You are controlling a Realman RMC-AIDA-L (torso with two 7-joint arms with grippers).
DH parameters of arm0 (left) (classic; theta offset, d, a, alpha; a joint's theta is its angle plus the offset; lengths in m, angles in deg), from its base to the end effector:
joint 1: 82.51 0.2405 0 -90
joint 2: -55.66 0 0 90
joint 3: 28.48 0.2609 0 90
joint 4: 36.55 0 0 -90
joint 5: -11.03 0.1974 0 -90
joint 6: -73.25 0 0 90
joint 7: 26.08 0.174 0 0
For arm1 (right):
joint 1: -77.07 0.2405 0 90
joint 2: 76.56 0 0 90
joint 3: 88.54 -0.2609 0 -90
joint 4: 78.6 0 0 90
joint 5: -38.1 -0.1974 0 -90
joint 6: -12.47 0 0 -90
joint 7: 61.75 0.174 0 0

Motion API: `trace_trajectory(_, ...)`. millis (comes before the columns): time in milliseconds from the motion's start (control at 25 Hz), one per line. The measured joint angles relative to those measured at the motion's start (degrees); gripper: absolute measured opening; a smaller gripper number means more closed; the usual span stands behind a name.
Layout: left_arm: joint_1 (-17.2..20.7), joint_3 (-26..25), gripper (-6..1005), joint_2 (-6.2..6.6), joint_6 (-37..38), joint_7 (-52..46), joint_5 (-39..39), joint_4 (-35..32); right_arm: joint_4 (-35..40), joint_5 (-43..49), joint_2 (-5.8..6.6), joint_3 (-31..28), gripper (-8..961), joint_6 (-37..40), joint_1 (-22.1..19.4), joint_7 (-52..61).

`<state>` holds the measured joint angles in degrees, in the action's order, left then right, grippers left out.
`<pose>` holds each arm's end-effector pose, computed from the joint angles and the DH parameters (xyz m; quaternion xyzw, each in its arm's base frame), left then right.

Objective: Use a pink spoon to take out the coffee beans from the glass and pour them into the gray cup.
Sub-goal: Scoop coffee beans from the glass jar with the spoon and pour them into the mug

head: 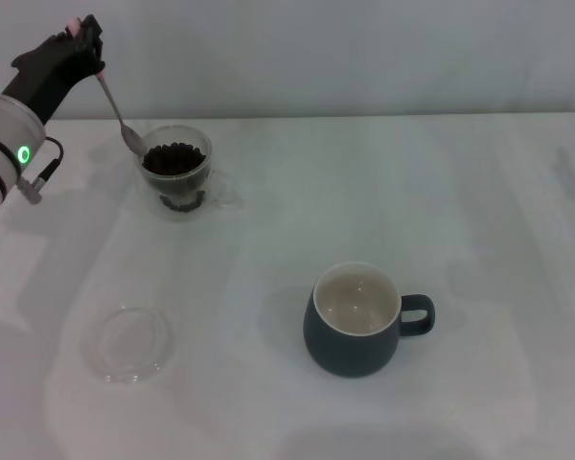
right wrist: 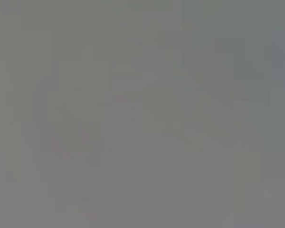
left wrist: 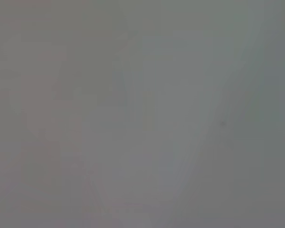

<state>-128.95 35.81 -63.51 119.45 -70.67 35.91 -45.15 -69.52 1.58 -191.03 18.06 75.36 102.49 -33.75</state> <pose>-0.2220 0.4761 -0.0124 -0.7033 -0.3542 -0.3924 0.4752 0.3583 0.3762 0.0645 -0.5663 0.3454 0.3905 0.6384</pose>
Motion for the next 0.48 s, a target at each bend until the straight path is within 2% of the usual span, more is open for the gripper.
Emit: trace_trajectory(480, -1.24, 0.24, 131, -0.18, -1.21, 1.53, 0.17, 1.59, 0.58, 0.24, 0.34, -0.52, 871, 0.0, 0.28, 0.21)
